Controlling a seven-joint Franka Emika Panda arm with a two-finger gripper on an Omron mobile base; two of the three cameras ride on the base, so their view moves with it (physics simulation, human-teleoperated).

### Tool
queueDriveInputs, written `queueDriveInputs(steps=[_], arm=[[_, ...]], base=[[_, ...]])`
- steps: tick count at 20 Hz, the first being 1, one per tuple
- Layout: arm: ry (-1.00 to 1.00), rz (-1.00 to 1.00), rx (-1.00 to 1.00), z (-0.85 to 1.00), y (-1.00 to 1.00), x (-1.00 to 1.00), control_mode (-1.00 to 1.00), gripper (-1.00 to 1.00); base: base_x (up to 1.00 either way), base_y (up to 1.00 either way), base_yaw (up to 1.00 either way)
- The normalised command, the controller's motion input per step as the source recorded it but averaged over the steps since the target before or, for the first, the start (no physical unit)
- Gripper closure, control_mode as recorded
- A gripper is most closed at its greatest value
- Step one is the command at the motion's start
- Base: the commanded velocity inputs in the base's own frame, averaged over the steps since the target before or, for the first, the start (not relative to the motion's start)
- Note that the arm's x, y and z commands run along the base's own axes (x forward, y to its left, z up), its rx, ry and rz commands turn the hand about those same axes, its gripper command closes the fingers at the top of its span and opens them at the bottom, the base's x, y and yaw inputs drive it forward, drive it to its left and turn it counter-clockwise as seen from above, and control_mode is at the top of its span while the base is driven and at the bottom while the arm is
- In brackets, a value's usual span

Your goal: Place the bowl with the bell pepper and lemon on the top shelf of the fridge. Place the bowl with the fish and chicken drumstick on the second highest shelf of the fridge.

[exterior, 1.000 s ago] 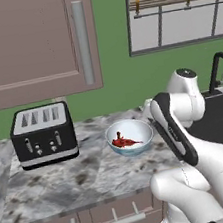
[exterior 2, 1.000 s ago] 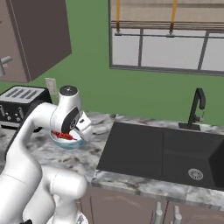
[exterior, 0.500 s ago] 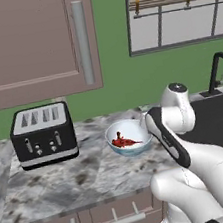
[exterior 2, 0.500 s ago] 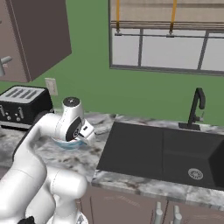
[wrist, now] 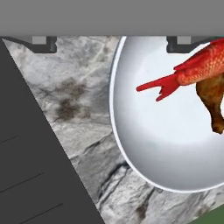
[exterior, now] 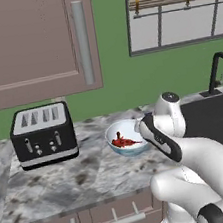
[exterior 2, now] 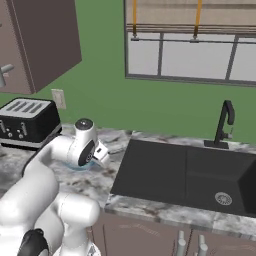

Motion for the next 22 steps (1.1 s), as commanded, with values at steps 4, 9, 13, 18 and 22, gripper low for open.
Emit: queueDriveInputs(steps=[4, 9, 13, 18, 22], arm=[[0.0, 0.0, 0.0, -0.16, 0.12, 0.53, -1.0, -1.0], [0.0, 0.0, 0.0, -0.22, 0.03, 0.44, -1.0, -1.0], [0.0, 0.0, -0.01, -0.4, 0.0, 0.22, -1.0, 1.0], [0.0, 0.0, 0.0, -0.03, 0.0, 0.02, -1.0, 1.0], [0.0, 0.0, 0.0, 0.0, 0.0, 0.0, -1.0, 1.0]], base=[[0.0, 0.0, 0.0], [0.0, 0.0, 0.0], [0.0, 0.0, 0.0], [0.0, 0.0, 0.0], [0.0, 0.0, 0.0]])
